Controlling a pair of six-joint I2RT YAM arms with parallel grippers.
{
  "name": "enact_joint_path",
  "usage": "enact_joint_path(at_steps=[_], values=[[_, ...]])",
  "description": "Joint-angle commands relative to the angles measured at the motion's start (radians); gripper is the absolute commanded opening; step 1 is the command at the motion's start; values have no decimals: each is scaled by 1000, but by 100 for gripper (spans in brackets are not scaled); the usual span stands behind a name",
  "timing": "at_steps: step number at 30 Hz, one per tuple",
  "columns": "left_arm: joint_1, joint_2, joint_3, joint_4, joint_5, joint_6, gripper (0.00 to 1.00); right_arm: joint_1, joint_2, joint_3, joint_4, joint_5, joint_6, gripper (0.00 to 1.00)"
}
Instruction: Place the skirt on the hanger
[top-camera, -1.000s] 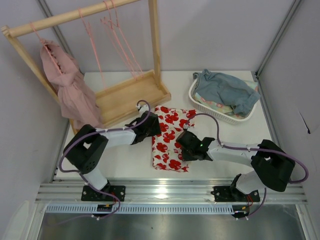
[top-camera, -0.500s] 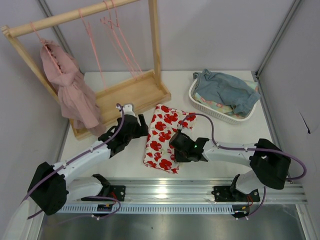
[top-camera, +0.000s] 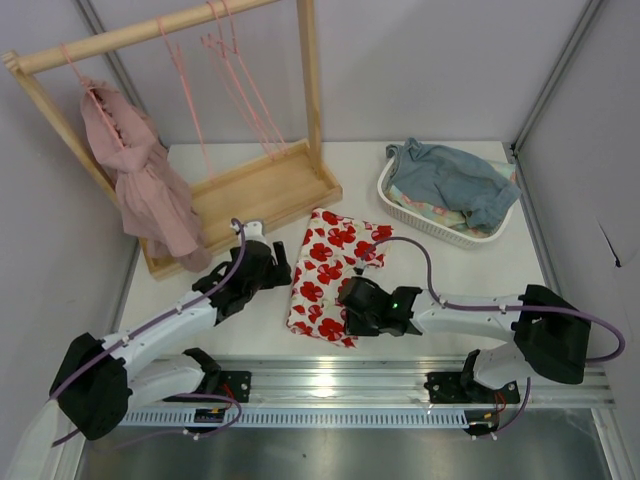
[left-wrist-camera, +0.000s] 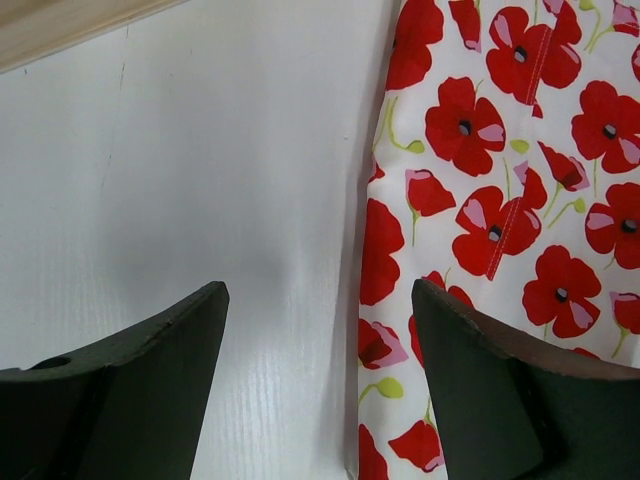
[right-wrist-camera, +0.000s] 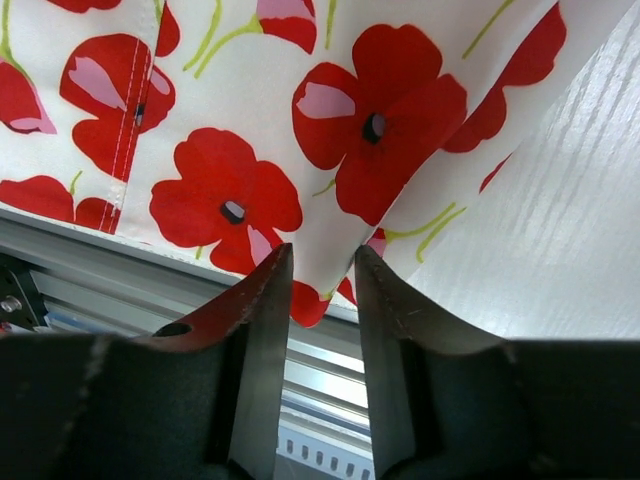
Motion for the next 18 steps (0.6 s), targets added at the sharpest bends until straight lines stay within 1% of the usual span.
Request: enact_joint_path(at_steps=[1, 2, 4, 5, 6, 11, 18], values=[[-3, -41, -15, 17, 7, 21, 80, 13, 18, -3, 22, 5, 37, 35], [-3, -44, -17, 17, 7, 21, 81, 14, 16, -1, 21, 9, 40, 25], [-3, -54, -21, 16, 4, 24, 81, 14, 5, 8, 4, 12, 42, 15], [-3, -55, -21, 13, 3, 24, 80, 16, -1, 11, -8, 17, 45, 8], [-3, -57, -23, 11, 3, 26, 80, 19, -22, 16, -34, 21, 47, 0], [-3, -66, -29, 14, 9, 32, 80, 25, -94, 26, -111, 63, 53, 0], [-3, -60, -34, 22, 18, 37, 80, 20, -136, 17, -186, 101, 60, 0]])
